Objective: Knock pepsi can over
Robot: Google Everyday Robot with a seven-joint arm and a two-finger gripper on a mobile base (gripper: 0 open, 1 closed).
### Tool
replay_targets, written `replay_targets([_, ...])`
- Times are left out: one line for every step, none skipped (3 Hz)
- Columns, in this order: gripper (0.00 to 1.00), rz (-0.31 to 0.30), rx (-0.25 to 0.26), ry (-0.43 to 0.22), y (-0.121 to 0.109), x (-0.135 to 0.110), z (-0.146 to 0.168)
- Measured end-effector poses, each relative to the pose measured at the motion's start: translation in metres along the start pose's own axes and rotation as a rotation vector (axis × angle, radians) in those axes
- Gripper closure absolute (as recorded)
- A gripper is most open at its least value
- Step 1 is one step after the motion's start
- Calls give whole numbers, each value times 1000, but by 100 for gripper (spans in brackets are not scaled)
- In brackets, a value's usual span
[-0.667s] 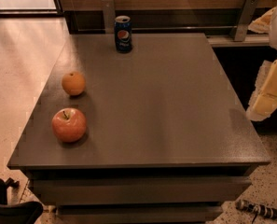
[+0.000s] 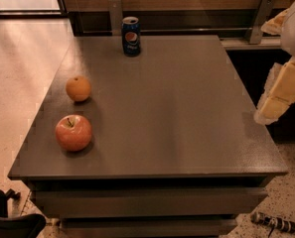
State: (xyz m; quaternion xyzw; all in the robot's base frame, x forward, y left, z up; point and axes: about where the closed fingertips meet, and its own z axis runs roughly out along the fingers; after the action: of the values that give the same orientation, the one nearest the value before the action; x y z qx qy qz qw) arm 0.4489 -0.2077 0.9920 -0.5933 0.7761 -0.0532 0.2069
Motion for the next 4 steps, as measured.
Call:
replay_targets([0,112,28,-148,-32,-13,44])
replay_targets([0,215,74,-334,-76,-38,78])
replay_targets([0,292,178,-586,-140,-77,98])
replay_targets([0,334,287,-730,-183,-97,96])
